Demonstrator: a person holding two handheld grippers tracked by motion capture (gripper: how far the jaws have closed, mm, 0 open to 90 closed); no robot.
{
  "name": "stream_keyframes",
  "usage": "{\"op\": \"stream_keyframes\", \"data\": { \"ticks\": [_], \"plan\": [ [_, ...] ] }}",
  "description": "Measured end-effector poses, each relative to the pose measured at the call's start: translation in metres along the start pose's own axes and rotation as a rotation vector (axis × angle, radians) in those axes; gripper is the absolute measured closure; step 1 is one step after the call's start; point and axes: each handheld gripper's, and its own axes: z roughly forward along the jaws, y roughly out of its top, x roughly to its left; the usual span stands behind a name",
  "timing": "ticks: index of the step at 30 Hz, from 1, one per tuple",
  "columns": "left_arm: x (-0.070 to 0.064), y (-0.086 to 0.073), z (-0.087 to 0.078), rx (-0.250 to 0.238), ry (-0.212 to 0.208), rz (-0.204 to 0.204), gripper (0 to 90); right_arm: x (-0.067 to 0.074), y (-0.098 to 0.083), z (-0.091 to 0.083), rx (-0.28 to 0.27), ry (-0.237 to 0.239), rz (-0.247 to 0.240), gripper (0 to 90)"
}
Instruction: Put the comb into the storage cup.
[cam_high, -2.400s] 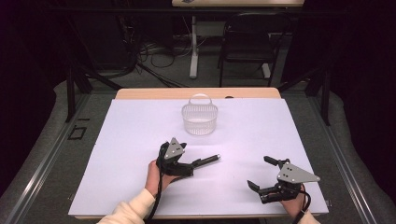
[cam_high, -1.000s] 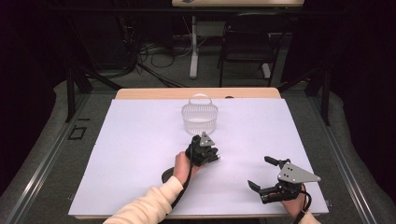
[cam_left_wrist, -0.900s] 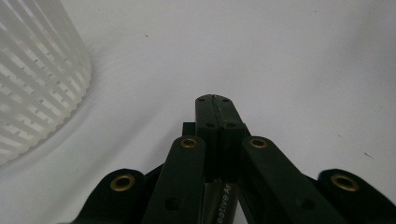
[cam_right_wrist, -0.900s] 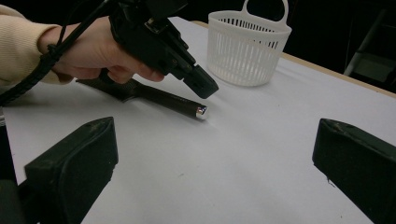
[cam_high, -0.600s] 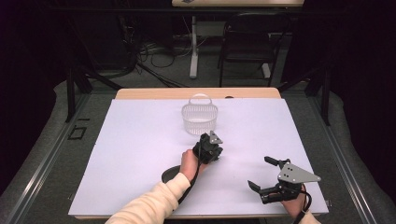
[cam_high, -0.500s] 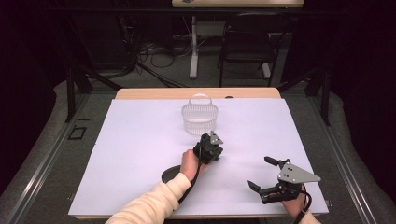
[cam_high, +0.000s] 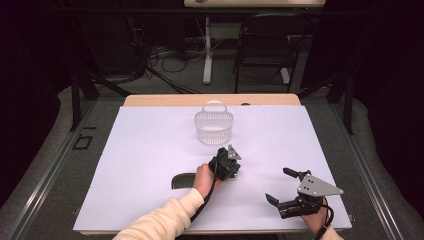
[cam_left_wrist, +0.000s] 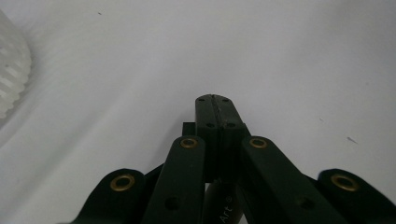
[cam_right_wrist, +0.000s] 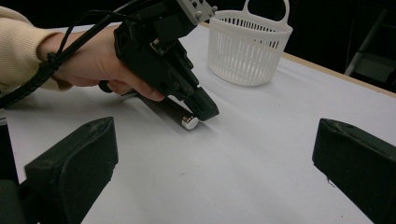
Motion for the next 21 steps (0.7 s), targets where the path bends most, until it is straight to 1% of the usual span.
{"op": "stream_keyframes", "data": {
  "ticks": [3,5,8,10,11,14,19,20,21],
  "plan": [
    [-0.004,-0.002,-0.002,0.007,-0.012,0.011,90.0,0.0,0.0,0.0,0.003,0.0,0.002,0.0],
    [-0.007,-0.004,-0.005,0.022,-0.027,0.04,90.0,0.0,0.0,0.0,0.003,-0.001,0.001,0.0],
    [-0.01,-0.005,-0.007,0.027,-0.031,0.051,90.0,0.0,0.0,0.0,0.003,-0.002,0.001,0.0],
    [-0.014,-0.007,-0.01,0.028,-0.047,0.061,90.0,0.0,0.0,0.0,0.003,-0.001,0.001,0.0],
    [-0.014,-0.007,-0.01,0.028,-0.047,0.061,90.0,0.0,0.0,0.0,0.003,-0.001,0.001,0.0],
    [-0.019,-0.012,-0.015,0.03,-0.066,0.072,90.0,0.0,0.0,0.0,0.004,-0.004,0.001,0.0],
    [-0.023,-0.018,-0.018,0.032,-0.077,0.08,90.0,0.0,0.0,0.0,0.004,-0.003,0.0,0.0],
    [-0.025,-0.02,-0.022,0.038,-0.091,0.083,90.0,0.0,0.0,0.0,0.001,-0.003,-0.001,0.0],
    [-0.025,-0.02,-0.022,0.038,-0.091,0.083,90.0,0.0,0.0,0.0,0.002,-0.003,-0.001,0.0]
  ]
}}
